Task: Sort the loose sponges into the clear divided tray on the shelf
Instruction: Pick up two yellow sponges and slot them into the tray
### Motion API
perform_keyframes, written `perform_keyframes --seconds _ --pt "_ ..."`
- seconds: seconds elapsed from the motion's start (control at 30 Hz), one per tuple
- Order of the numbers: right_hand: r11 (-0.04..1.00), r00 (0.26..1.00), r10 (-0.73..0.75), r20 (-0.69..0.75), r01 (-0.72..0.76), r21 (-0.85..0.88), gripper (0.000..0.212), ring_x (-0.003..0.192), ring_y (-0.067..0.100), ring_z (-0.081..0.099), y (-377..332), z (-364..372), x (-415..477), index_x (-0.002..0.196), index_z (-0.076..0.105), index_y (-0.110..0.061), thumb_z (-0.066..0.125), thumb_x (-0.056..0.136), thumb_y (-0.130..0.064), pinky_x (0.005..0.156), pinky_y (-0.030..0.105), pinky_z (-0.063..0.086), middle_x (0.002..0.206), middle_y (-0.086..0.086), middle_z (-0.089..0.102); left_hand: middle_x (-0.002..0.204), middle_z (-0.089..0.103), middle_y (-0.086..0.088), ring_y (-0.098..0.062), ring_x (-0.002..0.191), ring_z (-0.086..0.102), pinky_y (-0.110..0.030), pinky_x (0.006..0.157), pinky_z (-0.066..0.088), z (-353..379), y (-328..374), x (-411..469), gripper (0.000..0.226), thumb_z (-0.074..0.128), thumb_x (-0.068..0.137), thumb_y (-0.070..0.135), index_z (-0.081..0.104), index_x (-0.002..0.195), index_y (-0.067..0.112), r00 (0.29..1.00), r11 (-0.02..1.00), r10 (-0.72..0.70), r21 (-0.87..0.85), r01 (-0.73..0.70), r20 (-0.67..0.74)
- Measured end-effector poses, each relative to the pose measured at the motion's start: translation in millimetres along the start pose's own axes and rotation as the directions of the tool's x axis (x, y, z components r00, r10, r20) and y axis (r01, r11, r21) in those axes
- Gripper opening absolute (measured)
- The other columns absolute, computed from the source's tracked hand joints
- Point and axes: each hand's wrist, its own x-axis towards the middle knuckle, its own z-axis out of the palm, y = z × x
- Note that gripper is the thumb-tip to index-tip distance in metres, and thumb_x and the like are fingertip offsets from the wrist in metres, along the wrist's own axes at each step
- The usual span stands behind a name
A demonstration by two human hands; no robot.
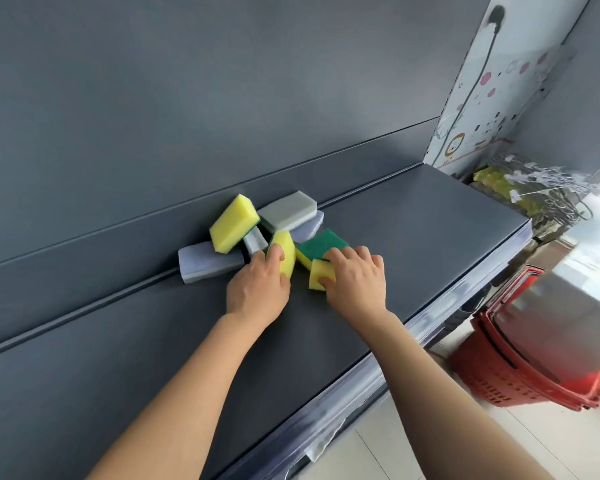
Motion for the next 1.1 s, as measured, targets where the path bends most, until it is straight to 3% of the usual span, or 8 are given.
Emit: perform_keyframes --seconds 0.17,0.33,0.4,0.57,0.67,0.77,0.97,1.1 --pt "0.976 1.000 0.024 0.014 -0.026 0.217 0.038 0.098 0.025 0.053 -12.8 -6.0 2.8 0.117 0.054 -0.022 0.062 0.083 -0.038 0.079 0.035 0.037 0.106 0.001 0.064 0.091 0.052 -0.003 -0.027 0.072 0.049 -0.033 0.057 0.036 -15.7 -15.5 -15.3 0.043 0.057 0.083 0.028 0.031 0.116 0.020 0.970 0.932 -0.242 -0.285 0.226 -0.025" --pt "0.871 0.999 -0.002 0.041 -0.018 0.490 0.048 0.104 0.023 0.054 -38.3 -9.6 -6.1 0.129 0.049 -0.031 0.063 0.084 -0.035 0.075 0.035 0.045 0.108 0.000 0.063 0.101 0.053 0.003 -0.026 0.075 0.062 -0.035 0.060 0.054 -31.1 -39.0 -41.1 0.032 0.057 0.075 0.021 0.048 0.104 0.032 0.908 0.719 -0.416 -0.591 0.366 0.056" --pt "0.829 0.998 -0.041 0.040 0.012 0.560 0.047 0.106 0.021 0.054 -51.1 -9.9 -9.8 0.129 0.050 -0.030 0.063 0.084 -0.034 0.077 0.035 0.046 0.111 -0.002 0.063 0.100 0.054 0.003 -0.022 0.066 0.062 -0.028 0.050 0.052 -37.6 -49.2 -53.5 0.034 0.055 0.075 0.018 0.049 0.102 0.038 0.866 0.628 -0.497 -0.668 0.398 0.048" --pt "0.704 0.995 -0.096 0.023 0.051 0.709 0.049 0.102 0.018 0.055 -87.9 -10.5 -23.6 0.133 0.047 -0.033 0.062 0.087 -0.030 0.081 0.035 0.046 0.115 -0.003 0.061 0.093 0.060 0.011 -0.017 0.080 0.060 -0.043 0.071 0.052 -52.3 -77.0 -93.4 0.034 0.058 0.077 0.015 0.045 0.105 0.032 0.702 0.458 -0.709 -0.801 0.387 -0.066" --pt "0.646 0.989 -0.145 0.007 0.090 0.758 0.046 0.085 0.011 0.050 -114.8 -9.7 -35.7 0.131 0.048 -0.037 0.062 0.088 -0.030 0.073 0.029 0.042 0.097 -0.012 0.054 0.094 0.062 0.007 -0.018 0.081 0.060 -0.039 0.068 0.047 -62.3 -94.1 -124.9 0.027 0.056 0.084 0.019 0.049 0.099 0.040 0.652 0.434 -0.749 -0.832 0.347 -0.118" --pt "0.571 0.984 -0.175 0.016 0.088 0.816 0.043 0.081 0.005 0.047 -143.2 -9.4 -49.8 0.128 0.051 -0.035 0.063 0.087 -0.030 0.074 0.024 0.042 0.094 -0.018 0.051 0.086 0.060 0.014 -0.001 0.068 0.053 -0.029 0.063 0.045 -75.4 -108.4 -160.9 0.026 0.055 0.088 0.024 0.053 0.093 0.049 0.610 0.434 -0.774 -0.842 0.321 -0.167" --pt "0.479 0.949 -0.316 0.007 0.153 0.865 0.037 0.079 0.009 0.050 -211.2 -17.6 -95.0 0.122 0.054 -0.035 0.063 0.087 -0.030 0.079 0.030 0.047 0.092 -0.012 0.058 0.081 0.062 0.022 0.007 0.068 0.055 -0.018 0.051 0.048 -108.0 -134.2 -239.0 0.024 0.055 0.092 0.023 0.058 0.093 0.047 0.533 0.412 -0.818 -0.866 0.282 -0.216" --pt "0.413 0.918 -0.396 -0.012 0.190 0.890 0.033 0.078 0.007 0.052 -257.8 -23.8 -134.6 0.120 0.056 -0.032 0.062 0.088 -0.030 0.074 0.024 0.045 0.088 -0.014 0.058 0.082 0.062 0.019 0.005 0.068 0.056 -0.018 0.049 0.047 -130.4 -152.0 -297.9 0.017 0.058 0.090 0.022 0.056 0.094 0.039 0.479 0.434 -0.835 -0.859 0.271 -0.271"
